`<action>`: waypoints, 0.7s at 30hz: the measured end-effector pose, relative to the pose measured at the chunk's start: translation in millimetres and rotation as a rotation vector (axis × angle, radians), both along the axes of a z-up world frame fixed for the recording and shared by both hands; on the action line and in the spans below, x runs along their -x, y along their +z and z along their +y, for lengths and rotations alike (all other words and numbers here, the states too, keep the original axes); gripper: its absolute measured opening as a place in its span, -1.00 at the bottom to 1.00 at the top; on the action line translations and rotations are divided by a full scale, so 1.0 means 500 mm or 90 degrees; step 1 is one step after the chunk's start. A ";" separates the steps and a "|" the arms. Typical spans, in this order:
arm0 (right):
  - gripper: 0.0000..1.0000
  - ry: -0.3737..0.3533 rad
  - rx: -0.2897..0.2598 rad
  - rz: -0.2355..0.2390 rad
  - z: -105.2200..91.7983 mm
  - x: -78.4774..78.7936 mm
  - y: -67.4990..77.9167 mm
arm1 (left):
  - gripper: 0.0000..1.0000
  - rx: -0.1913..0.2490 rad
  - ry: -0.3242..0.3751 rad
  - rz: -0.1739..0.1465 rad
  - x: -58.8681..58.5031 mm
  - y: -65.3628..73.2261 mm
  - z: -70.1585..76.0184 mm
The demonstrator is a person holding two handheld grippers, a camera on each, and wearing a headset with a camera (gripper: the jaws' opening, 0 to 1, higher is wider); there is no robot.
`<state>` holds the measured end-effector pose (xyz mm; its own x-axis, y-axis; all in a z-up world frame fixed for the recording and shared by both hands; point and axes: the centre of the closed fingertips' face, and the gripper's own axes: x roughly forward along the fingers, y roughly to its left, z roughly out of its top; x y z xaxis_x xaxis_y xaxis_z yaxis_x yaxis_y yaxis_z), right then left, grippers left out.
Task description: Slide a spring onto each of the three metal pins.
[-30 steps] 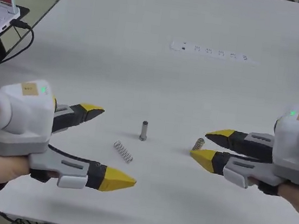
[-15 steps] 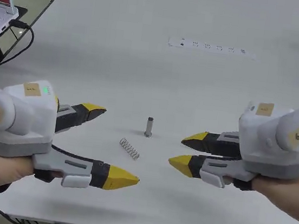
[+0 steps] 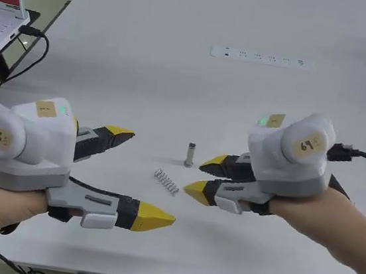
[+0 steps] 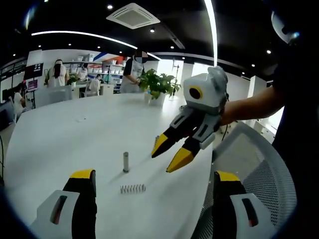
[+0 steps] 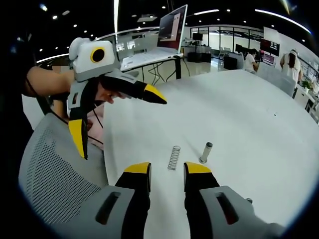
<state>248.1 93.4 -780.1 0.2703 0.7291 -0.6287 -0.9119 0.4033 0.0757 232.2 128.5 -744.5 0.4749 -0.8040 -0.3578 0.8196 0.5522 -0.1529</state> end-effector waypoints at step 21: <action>-0.58 -0.012 0.067 0.038 0.061 -0.036 -0.103 | 0.90 -0.002 0.002 0.007 0.001 -0.010 0.019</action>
